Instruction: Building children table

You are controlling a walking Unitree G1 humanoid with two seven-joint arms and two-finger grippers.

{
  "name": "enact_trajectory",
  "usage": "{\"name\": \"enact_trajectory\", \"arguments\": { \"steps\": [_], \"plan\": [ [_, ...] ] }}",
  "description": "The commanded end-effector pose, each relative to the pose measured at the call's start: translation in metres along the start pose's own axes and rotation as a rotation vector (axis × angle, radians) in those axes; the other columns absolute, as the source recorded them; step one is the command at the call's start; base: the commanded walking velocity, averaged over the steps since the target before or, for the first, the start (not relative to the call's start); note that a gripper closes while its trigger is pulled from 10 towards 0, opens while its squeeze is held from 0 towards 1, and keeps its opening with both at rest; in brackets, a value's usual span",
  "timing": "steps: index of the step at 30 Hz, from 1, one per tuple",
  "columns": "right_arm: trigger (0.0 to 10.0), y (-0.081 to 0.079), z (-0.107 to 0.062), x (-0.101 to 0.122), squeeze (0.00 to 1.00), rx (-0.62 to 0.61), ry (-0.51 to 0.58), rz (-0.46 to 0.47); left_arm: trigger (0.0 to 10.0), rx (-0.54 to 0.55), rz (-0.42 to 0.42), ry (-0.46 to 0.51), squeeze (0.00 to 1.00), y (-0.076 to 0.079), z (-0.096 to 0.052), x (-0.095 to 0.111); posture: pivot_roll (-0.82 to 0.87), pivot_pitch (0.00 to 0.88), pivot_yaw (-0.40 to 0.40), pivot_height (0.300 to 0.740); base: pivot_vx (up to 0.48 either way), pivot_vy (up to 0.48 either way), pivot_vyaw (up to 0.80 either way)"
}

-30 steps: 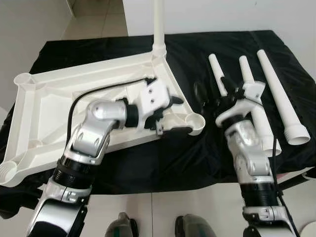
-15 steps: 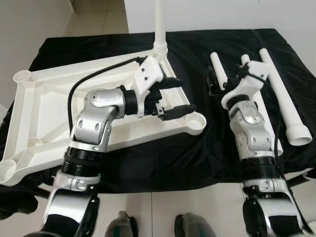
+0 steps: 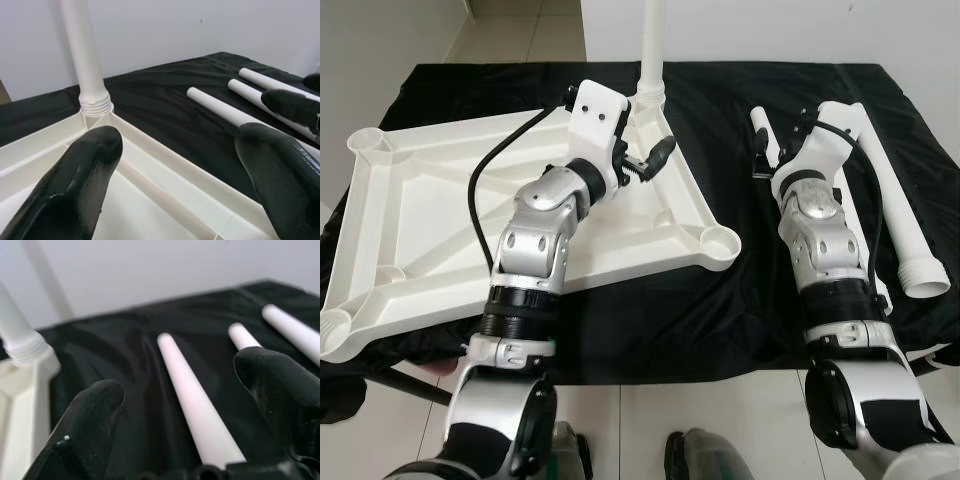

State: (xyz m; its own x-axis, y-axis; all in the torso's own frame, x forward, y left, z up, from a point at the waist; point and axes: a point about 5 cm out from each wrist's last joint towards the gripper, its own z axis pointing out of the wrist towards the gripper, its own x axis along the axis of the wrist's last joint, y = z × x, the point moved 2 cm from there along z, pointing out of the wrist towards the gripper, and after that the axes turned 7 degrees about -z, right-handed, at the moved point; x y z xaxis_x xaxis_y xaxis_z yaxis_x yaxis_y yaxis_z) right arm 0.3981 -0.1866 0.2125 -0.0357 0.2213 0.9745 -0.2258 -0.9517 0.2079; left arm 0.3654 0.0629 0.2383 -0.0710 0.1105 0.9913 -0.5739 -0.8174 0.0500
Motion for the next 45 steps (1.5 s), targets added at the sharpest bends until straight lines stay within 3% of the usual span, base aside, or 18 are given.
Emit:
{"name": "enact_trajectory", "arguments": {
  "steps": [1,6,9,10,19,20,24,33,45],
  "plan": [
    [10.0,-0.001,0.001,-0.004,0.00,-0.006,-0.040,0.018,10.0,0.089,-0.030,0.014,0.00,-0.006,0.001,-0.001,-0.16,0.034,0.009,0.740,0.000,0.000,0.00],
    [10.0,0.001,-0.002,-0.015,0.00,-0.029,-0.124,0.030,10.0,0.115,-0.056,0.028,0.00,0.001,-0.001,-0.004,-0.16,0.026,0.012,0.740,0.000,0.000,0.00],
    [10.0,0.001,-0.005,-0.021,0.00,-0.029,-0.172,0.053,10.0,0.078,-0.017,0.049,0.00,0.010,-0.005,-0.005,-0.16,0.023,0.010,0.740,0.000,0.000,0.00],
    [10.0,-0.001,-0.007,-0.030,0.00,-0.010,-0.264,0.084,10.0,0.035,0.019,0.014,0.00,0.021,-0.009,-0.011,-0.15,0.017,0.008,0.740,0.000,0.000,0.00],
    [10.0,-0.003,-0.008,-0.037,0.00,0.014,-0.354,0.086,10.0,-0.021,0.009,-0.016,0.00,0.036,-0.010,-0.014,-0.15,0.013,0.004,0.740,0.000,0.000,0.00],
    [10.0,-0.003,-0.007,-0.040,0.00,0.017,-0.399,0.090,10.0,-0.049,0.015,-0.023,0.00,0.044,-0.009,-0.014,-0.14,0.015,-0.001,0.740,0.000,0.000,0.00],
    [10.0,-0.002,-0.007,-0.044,0.00,0.010,-0.440,0.108,10.0,-0.082,0.027,-0.032,0.00,0.052,-0.011,-0.017,-0.14,0.017,-0.004,0.740,0.000,0.000,0.00],
    [10.0,0.007,-0.007,-0.040,0.00,-0.030,-0.442,0.117,10.0,-0.091,0.045,-0.063,0.00,0.054,-0.019,-0.025,-0.14,0.039,-0.015,0.740,0.000,0.000,0.00],
    [10.0,0.021,-0.011,-0.063,0.00,-0.111,-0.576,0.107,10.0,-0.076,0.064,-0.091,0.00,0.054,-0.022,-0.033,-0.15,0.080,-0.033,0.740,0.000,0.000,0.00]
  ]
}}
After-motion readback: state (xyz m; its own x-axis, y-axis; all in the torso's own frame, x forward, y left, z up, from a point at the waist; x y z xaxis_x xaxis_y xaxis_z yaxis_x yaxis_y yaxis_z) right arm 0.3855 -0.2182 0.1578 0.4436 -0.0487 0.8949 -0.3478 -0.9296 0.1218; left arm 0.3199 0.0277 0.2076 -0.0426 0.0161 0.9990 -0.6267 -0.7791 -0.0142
